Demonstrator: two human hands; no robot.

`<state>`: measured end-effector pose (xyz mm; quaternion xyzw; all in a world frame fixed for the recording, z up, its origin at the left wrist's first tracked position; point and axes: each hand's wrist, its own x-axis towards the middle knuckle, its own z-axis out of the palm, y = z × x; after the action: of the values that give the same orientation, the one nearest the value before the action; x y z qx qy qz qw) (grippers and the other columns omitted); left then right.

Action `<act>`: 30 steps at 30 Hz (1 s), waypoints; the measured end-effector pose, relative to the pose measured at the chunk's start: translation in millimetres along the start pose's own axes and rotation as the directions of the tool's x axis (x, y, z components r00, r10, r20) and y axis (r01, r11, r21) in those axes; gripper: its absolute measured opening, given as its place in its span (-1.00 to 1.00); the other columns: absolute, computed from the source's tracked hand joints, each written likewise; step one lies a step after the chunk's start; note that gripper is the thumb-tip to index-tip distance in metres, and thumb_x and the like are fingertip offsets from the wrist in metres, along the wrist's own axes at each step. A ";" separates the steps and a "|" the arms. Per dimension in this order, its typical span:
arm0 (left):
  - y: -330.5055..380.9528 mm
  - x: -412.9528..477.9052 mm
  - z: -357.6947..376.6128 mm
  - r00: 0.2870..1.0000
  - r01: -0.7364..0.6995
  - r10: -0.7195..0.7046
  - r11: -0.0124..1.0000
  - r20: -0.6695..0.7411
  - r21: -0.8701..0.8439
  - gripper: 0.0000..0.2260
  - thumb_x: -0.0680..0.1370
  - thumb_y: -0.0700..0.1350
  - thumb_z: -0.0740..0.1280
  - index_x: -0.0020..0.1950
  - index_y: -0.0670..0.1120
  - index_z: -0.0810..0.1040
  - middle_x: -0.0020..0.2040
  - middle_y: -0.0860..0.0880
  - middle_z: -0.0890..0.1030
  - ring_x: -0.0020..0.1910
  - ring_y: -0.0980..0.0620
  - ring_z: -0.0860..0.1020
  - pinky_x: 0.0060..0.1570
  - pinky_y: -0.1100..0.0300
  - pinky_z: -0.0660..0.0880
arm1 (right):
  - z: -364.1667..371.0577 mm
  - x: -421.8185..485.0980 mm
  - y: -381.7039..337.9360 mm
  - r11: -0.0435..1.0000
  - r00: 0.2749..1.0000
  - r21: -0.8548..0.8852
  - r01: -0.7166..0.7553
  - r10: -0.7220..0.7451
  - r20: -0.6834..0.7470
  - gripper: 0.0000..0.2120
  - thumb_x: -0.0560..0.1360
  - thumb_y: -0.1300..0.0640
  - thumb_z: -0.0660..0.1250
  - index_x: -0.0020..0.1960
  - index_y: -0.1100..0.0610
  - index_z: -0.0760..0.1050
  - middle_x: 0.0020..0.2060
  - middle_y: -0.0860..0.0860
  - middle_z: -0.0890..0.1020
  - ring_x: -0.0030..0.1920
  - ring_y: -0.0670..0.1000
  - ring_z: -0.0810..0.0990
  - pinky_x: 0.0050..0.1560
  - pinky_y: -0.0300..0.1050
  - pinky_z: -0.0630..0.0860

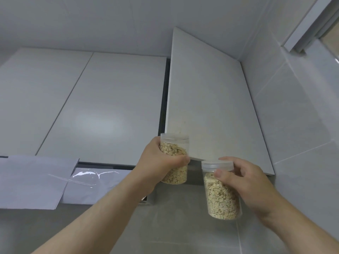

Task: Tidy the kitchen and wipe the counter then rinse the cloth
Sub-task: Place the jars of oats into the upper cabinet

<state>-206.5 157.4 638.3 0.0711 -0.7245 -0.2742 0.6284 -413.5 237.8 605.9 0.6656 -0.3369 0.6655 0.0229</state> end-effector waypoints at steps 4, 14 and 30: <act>12.7 -15.0 7.1 0.997 -0.078 0.078 0.997 0.012 -0.008 -0.47 0.19 -0.11 0.57 0.12 -0.02 0.53 -0.09 -0.01 0.70 -0.11 0.03 0.69 -0.13 0.03 0.64 | -14.3 1.8 -17.9 0.999 0.999 -0.018 0.042 -0.042 0.015 -0.58 0.20 0.00 0.49 0.04 0.07 0.60 -0.11 -0.04 0.73 -0.08 -0.04 0.70 0.00 -0.04 0.60; 61.2 -42.0 37.7 0.994 -0.111 0.112 0.992 0.012 -0.056 -0.41 0.12 -0.04 0.56 0.12 -0.07 0.54 -0.15 -0.02 0.69 -0.12 -0.03 0.69 -0.18 0.05 0.61 | -58.8 -11.9 -42.8 1.000 0.999 0.028 0.014 -0.015 0.029 -0.53 0.20 -0.03 0.51 0.07 0.10 0.61 -0.10 0.05 0.73 -0.05 0.06 0.71 0.04 0.07 0.61; 140.7 -71.0 105.7 0.971 -0.184 0.194 0.980 0.139 -0.080 -0.47 0.17 -0.10 0.54 0.11 -0.06 0.52 -0.12 -0.04 0.69 -0.11 -0.05 0.69 -0.20 0.02 0.61 | -122.7 -50.0 -103.6 0.994 0.982 -0.079 0.071 -0.056 0.182 -0.37 0.07 -0.24 0.66 0.09 -0.15 0.58 0.49 -0.29 0.25 0.32 -0.30 0.40 0.21 -0.19 0.48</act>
<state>-258.7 339.9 638.5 -0.0395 -0.7624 -0.2417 0.5990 -465.0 397.5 617.9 0.7316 -0.3441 0.5869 0.0422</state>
